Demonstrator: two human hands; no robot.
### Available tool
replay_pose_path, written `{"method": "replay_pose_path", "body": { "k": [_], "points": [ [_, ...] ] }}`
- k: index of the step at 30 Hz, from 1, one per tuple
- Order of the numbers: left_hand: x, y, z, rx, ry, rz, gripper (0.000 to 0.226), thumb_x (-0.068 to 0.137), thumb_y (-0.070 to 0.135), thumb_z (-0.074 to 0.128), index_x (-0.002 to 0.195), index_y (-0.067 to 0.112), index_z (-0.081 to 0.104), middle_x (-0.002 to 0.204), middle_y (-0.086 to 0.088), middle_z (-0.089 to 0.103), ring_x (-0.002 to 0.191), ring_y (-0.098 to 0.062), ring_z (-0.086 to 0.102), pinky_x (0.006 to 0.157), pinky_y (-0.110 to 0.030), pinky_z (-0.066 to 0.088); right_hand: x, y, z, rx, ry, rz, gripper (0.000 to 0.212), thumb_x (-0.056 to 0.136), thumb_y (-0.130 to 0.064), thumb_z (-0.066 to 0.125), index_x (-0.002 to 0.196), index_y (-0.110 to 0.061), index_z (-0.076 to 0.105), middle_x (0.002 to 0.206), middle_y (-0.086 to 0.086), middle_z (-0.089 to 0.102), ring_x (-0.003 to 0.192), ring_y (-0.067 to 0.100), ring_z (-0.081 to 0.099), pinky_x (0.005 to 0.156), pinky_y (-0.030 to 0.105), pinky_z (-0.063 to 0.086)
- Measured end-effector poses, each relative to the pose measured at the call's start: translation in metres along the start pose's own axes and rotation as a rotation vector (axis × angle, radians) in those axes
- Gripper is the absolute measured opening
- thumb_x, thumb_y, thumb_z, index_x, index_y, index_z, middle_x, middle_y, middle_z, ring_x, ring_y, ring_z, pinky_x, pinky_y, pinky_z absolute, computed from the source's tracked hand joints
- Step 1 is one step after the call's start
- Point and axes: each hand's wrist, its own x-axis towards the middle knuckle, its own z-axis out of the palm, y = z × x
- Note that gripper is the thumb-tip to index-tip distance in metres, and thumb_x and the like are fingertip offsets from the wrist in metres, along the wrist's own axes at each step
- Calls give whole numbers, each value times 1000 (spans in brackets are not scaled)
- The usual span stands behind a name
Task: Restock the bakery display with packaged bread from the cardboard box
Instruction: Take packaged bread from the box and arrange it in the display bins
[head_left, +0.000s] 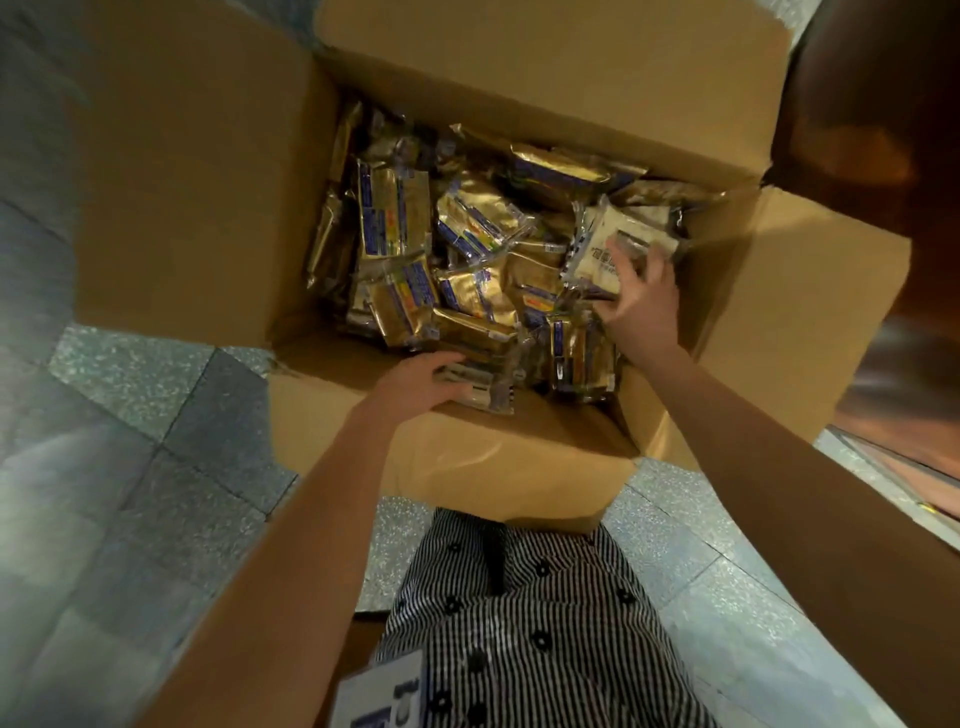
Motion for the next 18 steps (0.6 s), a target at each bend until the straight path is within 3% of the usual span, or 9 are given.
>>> {"method": "replay_pose_path", "body": {
  "k": [6,11,13,16,18],
  "points": [
    [11,2,11,303,-59,50,55,90,64,54,139,40,51,152,9,41,134,-25,43,107,-41,38,10,11,4,-92,30,74,84,94,-24,63,156,-36,9,164,12,-5,149,38,3,121,49,14],
    [8,-4,15,297,-38,74,49,85,68,57,127,42,61,147,12,47,131,-20,46,107,-42,39,17,5,4,-103,72,66,93,87,-29,71,157,-30,10,159,23,11,147,42,7,119,52,13],
    [4,-5,16,230,2,76,45,85,65,60,123,40,64,144,12,48,129,-17,46,105,-37,40,14,3,4,-109,76,57,97,84,-31,74,156,-27,10,150,28,22,143,45,16,117,52,16],
    [1,-6,17,279,-5,111,49,85,63,62,128,39,60,148,8,44,131,-18,45,104,-36,39,9,3,10,-81,60,72,95,85,-28,72,156,-29,9,143,26,28,126,45,38,107,50,32],
    [0,-6,17,302,-9,124,52,84,63,63,131,42,57,149,7,43,133,-21,43,106,-38,38,4,4,15,-57,32,126,95,88,-24,69,157,-30,4,142,27,33,125,45,40,105,51,34]
  ]
}}
